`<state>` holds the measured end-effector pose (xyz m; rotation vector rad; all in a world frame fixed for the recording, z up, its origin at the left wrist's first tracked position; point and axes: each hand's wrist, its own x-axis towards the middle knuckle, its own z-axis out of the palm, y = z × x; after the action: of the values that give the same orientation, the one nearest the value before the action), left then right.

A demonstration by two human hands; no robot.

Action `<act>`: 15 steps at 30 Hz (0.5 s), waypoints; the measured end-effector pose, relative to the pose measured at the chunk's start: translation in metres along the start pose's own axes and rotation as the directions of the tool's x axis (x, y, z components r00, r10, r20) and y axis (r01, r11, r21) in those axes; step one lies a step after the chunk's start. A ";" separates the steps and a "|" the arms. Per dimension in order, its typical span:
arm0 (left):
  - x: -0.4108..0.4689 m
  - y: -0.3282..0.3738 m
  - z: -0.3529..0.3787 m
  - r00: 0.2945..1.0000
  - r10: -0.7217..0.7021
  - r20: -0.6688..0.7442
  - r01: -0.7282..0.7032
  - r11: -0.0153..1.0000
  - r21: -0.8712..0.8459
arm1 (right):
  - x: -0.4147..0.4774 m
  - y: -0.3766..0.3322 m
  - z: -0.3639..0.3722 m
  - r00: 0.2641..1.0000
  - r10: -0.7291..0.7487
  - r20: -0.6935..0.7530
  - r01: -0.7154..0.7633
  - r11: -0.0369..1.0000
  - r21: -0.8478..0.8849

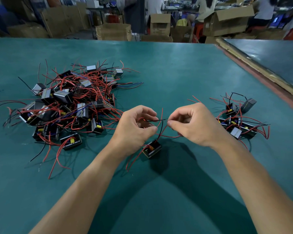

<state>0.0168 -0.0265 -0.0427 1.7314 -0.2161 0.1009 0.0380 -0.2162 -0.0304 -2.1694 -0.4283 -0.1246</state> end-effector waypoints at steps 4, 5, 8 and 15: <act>0.002 -0.005 0.000 0.993 0.049 -0.107 -0.031 0.986 0.166 | 0.001 -0.002 -0.003 0.995 0.057 -0.085 -0.053 0.997 0.054; 0.003 -0.007 -0.001 0.989 0.062 -0.132 -0.034 0.978 0.204 | 0.001 -0.003 -0.004 0.993 0.076 -0.092 -0.069 0.994 0.086; 0.004 -0.010 -0.001 0.978 0.095 -0.184 -0.040 0.958 0.283 | 0.000 -0.007 -0.005 0.992 0.114 -0.058 -0.101 0.976 0.194; 0.003 -0.005 -0.004 0.963 0.109 -0.245 -0.038 0.959 0.280 | -0.002 -0.014 -0.006 0.987 0.146 0.067 -0.160 0.931 0.329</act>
<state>0.0209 -0.0221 -0.0466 1.9632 -0.0764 0.4268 0.0316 -0.2138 -0.0166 -1.8632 -0.2778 0.0765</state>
